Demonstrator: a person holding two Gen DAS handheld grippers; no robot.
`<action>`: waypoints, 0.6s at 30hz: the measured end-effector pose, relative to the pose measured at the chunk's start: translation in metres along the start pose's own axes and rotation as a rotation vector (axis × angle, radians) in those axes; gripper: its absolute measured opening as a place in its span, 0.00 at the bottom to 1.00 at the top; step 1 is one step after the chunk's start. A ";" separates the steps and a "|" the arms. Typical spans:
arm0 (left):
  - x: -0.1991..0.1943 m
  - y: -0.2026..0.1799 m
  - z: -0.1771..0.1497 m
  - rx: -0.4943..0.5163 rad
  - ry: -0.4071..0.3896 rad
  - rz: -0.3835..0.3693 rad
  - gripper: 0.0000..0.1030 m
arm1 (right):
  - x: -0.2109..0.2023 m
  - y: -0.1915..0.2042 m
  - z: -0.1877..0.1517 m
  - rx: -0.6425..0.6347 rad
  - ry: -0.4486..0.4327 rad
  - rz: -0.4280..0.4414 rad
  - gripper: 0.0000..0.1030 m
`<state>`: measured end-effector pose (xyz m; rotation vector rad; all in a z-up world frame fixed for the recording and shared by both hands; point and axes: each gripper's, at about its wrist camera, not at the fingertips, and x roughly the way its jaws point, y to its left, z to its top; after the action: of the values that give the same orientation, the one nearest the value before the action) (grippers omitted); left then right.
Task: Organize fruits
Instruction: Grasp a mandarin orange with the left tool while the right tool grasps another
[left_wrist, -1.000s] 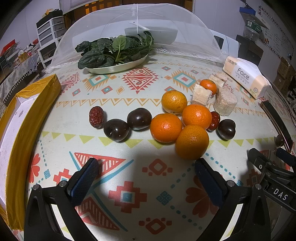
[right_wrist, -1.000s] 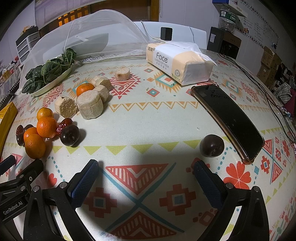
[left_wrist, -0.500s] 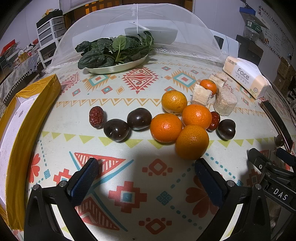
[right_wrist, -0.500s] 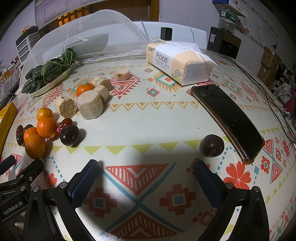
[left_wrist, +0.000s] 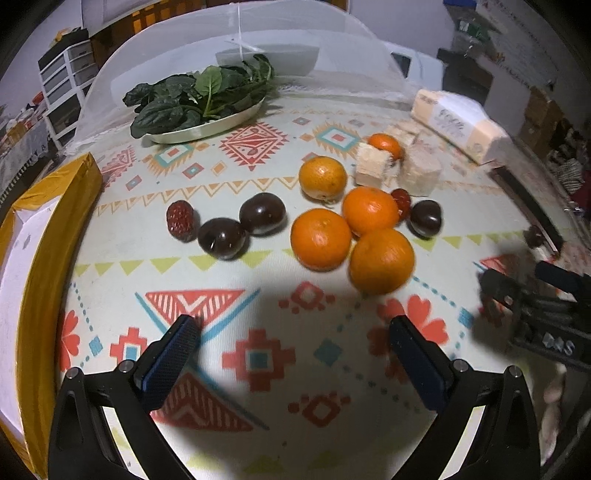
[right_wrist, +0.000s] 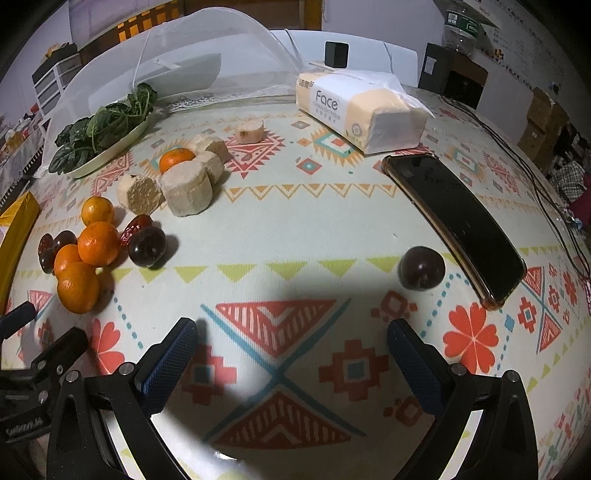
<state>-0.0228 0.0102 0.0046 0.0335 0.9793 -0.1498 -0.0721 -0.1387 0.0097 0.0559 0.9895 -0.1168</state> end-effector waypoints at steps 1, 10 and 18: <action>-0.007 0.004 -0.004 -0.014 -0.017 -0.019 0.99 | 0.000 0.000 0.000 0.000 0.000 0.000 1.00; -0.132 0.078 -0.048 -0.155 -0.356 -0.101 0.99 | -0.013 0.008 -0.004 -0.023 -0.041 -0.075 0.99; -0.204 0.123 -0.029 -0.178 -0.413 -0.086 0.86 | -0.126 0.022 0.008 -0.024 -0.390 0.081 0.98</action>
<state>-0.1414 0.1579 0.1527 -0.1966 0.5784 -0.1413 -0.1315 -0.1090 0.1190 0.0492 0.5983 -0.0385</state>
